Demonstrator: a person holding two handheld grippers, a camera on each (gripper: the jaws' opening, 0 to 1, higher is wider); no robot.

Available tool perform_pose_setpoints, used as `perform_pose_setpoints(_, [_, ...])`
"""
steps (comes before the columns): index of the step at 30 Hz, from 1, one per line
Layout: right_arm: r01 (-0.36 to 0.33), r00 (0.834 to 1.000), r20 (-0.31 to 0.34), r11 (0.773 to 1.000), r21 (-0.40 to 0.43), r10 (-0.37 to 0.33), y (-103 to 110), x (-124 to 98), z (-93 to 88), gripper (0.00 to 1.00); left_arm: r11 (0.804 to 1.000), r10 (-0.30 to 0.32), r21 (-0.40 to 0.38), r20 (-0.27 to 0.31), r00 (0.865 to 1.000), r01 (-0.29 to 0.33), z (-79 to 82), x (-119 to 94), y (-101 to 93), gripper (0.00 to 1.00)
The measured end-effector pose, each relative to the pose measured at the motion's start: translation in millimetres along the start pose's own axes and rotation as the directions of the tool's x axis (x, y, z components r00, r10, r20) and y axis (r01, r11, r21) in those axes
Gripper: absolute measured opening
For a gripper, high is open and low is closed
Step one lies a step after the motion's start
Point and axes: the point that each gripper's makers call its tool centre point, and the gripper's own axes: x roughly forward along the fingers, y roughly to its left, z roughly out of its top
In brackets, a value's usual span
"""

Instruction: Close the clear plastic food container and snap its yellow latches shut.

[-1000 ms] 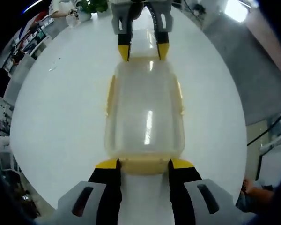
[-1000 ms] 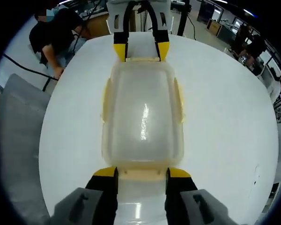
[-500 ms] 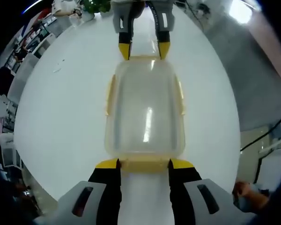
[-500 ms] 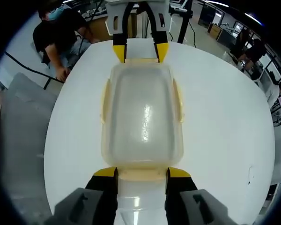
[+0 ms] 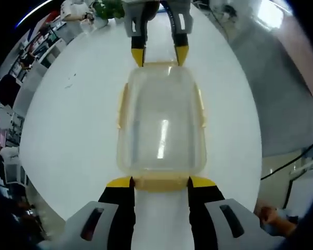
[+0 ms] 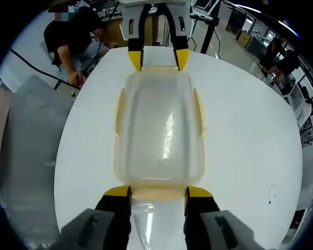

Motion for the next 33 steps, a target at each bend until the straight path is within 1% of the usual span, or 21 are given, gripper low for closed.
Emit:
perform_pose_setpoints(5, [-0.003,1.0,0.018,1.0,0.008,0.002,-0.5,-10.9,-2.5,0.37,1.0,0.016,0.0,0.001,1.0,-0.016,7.6,-4.7,0.1,0.37])
perform_pose_setpoints(9, [-0.003,1.0,0.008,1.0,0.0,0.003,1.1,-15.6,-8.7,0.37,1.0,0.012,-0.006,0.018,1.0,-0.011,16.1,-6.7,-1.5,0.37])
perform_pose_setpoints(18, [-0.005,1.0,-0.006,1.0,-0.009,0.005,0.8,-24.3,-20.0,0.37,1.0,0.014,-0.004,0.019,1.0,-0.014,31.3,-6.4,-0.3,0.37])
perform_pose_setpoints(27, [-0.004,1.0,-0.026,1.0,-0.014,0.004,-1.1,-32.1,-38.2,0.37,1.0,0.013,-0.005,0.017,1.0,-0.013,50.0,-1.3,0.1,0.37])
perform_pose_setpoints(33, [-0.007,0.999,-0.044,1.0,-0.017,0.006,-1.5,-38.0,-53.8,0.37,1.0,0.013,-0.005,0.024,1.0,-0.013,64.7,3.0,-0.1,0.37])
